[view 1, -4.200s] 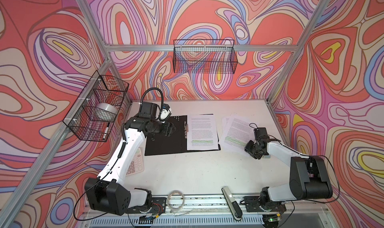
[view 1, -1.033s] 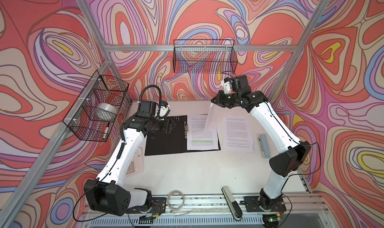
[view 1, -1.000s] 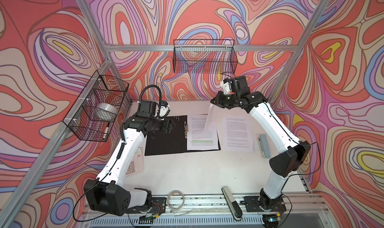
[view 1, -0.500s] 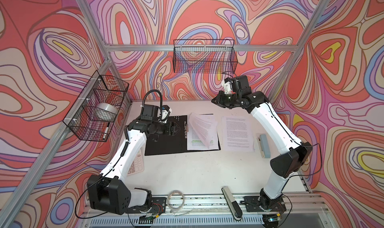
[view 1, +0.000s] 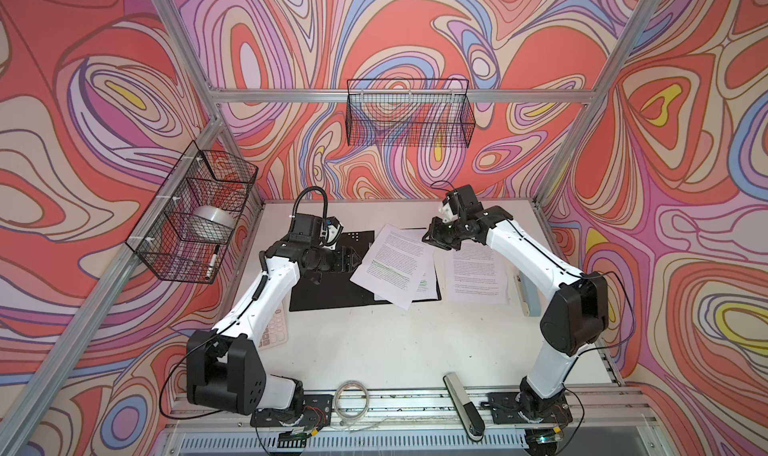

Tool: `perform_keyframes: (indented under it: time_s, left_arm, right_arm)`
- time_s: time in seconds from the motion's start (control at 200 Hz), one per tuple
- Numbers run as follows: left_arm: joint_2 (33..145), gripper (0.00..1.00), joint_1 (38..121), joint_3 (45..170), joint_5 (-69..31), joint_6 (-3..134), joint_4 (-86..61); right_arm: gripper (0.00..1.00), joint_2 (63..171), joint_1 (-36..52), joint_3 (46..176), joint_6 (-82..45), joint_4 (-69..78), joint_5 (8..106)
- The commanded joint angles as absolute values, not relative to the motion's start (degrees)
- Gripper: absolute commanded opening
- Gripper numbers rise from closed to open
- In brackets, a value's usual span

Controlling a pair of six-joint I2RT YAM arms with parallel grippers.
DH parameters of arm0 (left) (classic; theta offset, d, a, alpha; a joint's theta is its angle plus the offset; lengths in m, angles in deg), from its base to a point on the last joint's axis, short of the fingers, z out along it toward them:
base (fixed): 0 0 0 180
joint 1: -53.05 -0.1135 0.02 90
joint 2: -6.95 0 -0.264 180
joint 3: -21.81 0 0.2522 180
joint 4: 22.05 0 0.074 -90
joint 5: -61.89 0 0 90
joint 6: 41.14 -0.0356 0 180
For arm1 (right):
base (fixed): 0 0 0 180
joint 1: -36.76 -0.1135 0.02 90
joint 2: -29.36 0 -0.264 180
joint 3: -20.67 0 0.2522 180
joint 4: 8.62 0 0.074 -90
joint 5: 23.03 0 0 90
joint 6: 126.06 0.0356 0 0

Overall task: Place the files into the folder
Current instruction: 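Lift the sheets with the right gripper and carry them over the folder, then lay the sheets on the folder papers with the right gripper while the left gripper lifts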

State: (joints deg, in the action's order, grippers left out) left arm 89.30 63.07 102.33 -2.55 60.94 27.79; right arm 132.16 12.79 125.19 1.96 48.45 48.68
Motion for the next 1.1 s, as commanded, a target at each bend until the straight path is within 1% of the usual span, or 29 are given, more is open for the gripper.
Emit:
perform_keyframes:
  time_s: [0.0,0.08,0.19,0.306,0.521,0.731,0.922,1.022,1.097]
  left_arm:
    - [94.33,0.74,62.80,103.94,-6.76,61.35,30.29]
    - [97.61,0.74,62.78,104.75,-6.05,60.19,30.47]
    - [99.90,0.75,62.80,103.32,-5.28,59.24,27.21]
    - [101.73,0.77,62.76,102.24,-5.80,59.71,24.64]
    - [106.81,0.81,62.75,102.11,-2.12,61.16,22.63]
    - [109.08,0.78,62.63,101.22,0.64,61.70,20.65]
    - [110.62,0.67,62.61,99.47,4.42,63.46,18.12]
    - [109.21,0.57,62.54,97.72,4.95,64.36,15.57]
    - [107.99,0.45,62.53,97.03,5.30,64.68,14.61]
  right_arm:
    - [0.27,129.13,12.68,120.04,5.71,40.70,44.98]
    - [0.28,128.66,12.72,115.82,7.64,36.67,42.37]
    - [0.29,126.92,12.69,111.16,8.79,33.93,42.14]
    - [0.30,125.41,12.76,108.56,8.67,33.43,42.02]
    - [0.30,123.61,12.69,104.55,9.72,31.00,41.74]
    - [0.30,122.46,12.75,102.99,10.17,29.93,42.14]
    - [0.30,122.44,12.69,102.79,10.17,29.57,42.27]
    - [0.30,122.36,12.71,102.90,10.05,29.90,42.52]
    - [0.30,122.20,12.69,102.96,10.02,30.13,42.75]
